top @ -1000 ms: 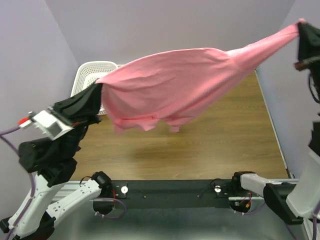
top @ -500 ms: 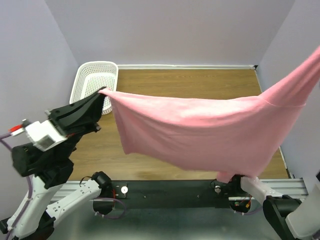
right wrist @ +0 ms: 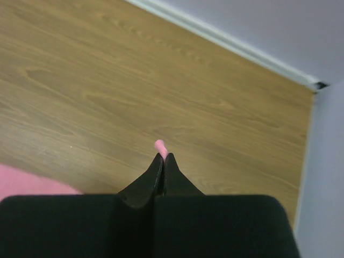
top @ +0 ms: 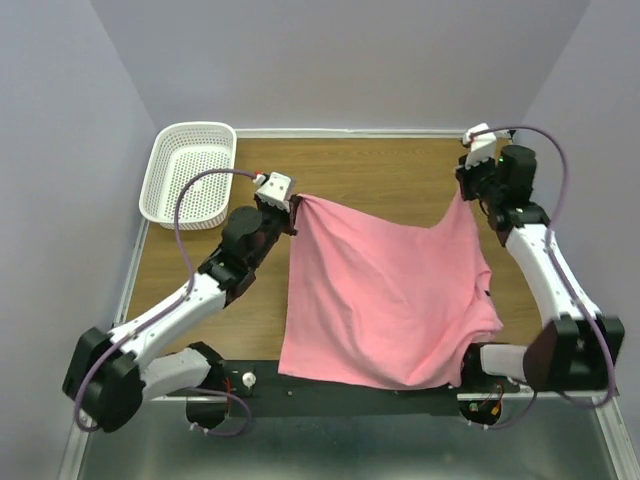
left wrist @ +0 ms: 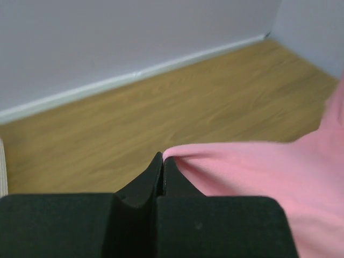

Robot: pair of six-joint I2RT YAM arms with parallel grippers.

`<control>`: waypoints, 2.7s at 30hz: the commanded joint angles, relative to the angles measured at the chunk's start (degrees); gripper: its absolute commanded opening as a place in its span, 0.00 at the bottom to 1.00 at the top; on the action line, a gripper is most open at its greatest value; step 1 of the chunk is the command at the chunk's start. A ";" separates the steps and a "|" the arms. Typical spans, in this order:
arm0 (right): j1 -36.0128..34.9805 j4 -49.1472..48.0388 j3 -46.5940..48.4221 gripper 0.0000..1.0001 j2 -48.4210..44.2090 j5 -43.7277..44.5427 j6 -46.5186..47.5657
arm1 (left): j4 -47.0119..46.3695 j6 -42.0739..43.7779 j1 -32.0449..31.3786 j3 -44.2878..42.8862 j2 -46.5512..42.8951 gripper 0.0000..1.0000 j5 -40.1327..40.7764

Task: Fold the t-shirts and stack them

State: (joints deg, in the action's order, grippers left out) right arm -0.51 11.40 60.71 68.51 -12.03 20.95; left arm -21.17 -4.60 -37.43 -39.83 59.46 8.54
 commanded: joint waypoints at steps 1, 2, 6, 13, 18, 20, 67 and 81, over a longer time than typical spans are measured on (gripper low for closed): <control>0.25 -15.00 1.15 0.01 15.11 -9.75 -2.49 | -3.01 -7.95 9.20 -4.00 10.73 0.00 4.84; 0.25 -15.00 5.95 0.01 23.34 -10.20 -3.01 | -2.83 -9.01 11.39 -5.50 13.63 0.00 1.78; 0.25 -14.57 19.48 0.01 42.60 -9.15 -8.19 | 6.97 -8.59 17.47 -23.20 34.77 0.00 -5.69; 0.25 -13.07 35.51 0.01 58.38 -5.99 -11.46 | 19.15 -6.74 19.59 -43.99 54.95 0.00 -7.66; 0.25 -12.81 41.24 0.01 62.00 -2.47 -12.60 | 20.73 -6.39 21.26 -50.77 61.11 0.00 -6.26; 0.25 -12.89 43.60 0.01 63.05 -1.16 -13.30 | 20.99 -6.47 21.52 -53.50 62.26 0.00 -3.54; 8.60 23.93 -15.88 0.49 20.88 -0.63 14.99 | 28.64 -51.48 9.57 17.78 -2.81 0.79 1.13; 26.95 24.02 -15.62 0.32 19.64 9.13 31.68 | 28.92 -44.64 8.60 12.76 -10.32 0.76 4.83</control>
State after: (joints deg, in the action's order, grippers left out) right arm 20.95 32.86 45.47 85.60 -8.10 44.93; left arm 9.91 -53.21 -28.62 -25.98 52.99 10.63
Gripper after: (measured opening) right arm 0.107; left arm 0.743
